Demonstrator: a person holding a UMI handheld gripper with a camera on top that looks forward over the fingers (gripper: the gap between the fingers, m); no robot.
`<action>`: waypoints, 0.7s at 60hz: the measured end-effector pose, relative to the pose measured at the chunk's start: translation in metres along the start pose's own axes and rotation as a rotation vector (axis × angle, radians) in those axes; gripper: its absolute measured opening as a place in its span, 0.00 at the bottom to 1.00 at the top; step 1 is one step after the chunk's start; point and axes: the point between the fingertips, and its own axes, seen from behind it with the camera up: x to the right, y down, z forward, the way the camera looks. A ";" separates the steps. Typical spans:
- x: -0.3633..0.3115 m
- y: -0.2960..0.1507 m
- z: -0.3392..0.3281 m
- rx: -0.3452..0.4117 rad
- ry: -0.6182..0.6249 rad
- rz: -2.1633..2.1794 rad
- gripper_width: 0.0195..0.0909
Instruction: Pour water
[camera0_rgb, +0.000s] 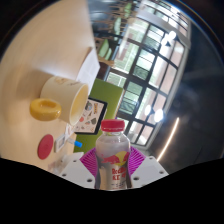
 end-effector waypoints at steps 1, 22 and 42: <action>-0.002 -0.002 0.003 -0.001 0.004 -0.047 0.21; -0.016 -0.018 0.034 0.041 -0.015 -0.483 0.21; 0.011 -0.003 0.032 0.020 0.063 0.114 0.21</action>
